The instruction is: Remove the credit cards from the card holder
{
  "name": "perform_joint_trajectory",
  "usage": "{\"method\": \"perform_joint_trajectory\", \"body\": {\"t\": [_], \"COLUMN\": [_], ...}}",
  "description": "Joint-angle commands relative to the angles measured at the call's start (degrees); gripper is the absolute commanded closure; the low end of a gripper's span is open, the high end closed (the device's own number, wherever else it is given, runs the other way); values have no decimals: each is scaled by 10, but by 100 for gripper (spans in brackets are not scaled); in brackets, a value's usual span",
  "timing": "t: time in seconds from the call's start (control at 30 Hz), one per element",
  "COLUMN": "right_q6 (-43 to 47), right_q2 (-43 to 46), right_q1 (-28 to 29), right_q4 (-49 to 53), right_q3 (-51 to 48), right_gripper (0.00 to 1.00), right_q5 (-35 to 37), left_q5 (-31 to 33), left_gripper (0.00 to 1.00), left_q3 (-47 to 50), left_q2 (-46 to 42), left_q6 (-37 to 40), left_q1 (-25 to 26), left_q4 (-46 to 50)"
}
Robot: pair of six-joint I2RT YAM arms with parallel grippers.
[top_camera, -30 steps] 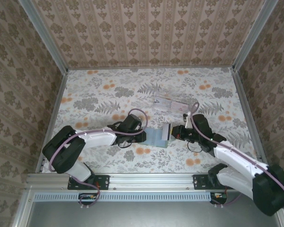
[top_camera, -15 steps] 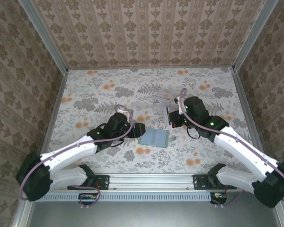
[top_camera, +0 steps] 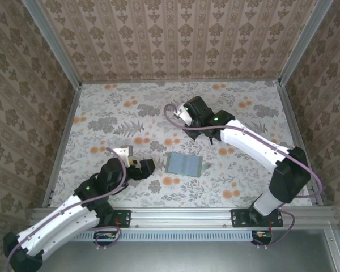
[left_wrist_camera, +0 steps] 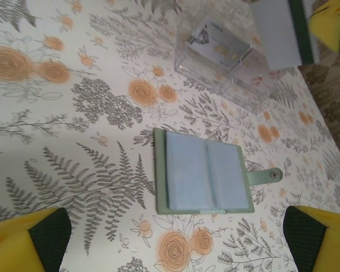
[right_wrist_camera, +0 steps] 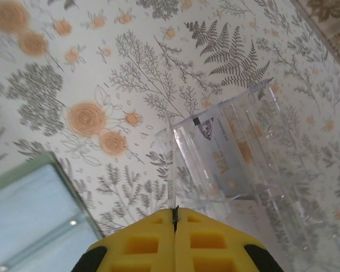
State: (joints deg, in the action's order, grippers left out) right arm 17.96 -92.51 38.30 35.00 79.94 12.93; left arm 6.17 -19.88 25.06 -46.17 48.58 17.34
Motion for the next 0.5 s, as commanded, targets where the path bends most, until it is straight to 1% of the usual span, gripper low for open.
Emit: {"method": "perform_joint_trajectory", "body": {"t": [0.0, 0.1, 0.17, 0.4, 0.47], "right_q6": [105, 142, 162, 216, 219], "right_q2": [-40, -74, -86, -113, -121], "right_q1": [7, 8, 8, 6, 4], "right_q4": [37, 37, 32, -13, -16], "right_q3": [35, 49, 50, 44, 48], "right_gripper": [100, 100, 100, 100, 100], "right_q5": [76, 121, 134, 162, 159], "left_q5": [26, 27, 25, 23, 23], "left_gripper": [0, 0, 0, 0, 0], "left_q3": [10, 14, 15, 13, 12], "left_q2": [-45, -67, -71, -71, -71], "left_q6": [-14, -16, -19, -15, -13], "left_q1": [-5, -5, -6, -7, -8], "left_q4": [52, 70, 75, 81, 82]}}
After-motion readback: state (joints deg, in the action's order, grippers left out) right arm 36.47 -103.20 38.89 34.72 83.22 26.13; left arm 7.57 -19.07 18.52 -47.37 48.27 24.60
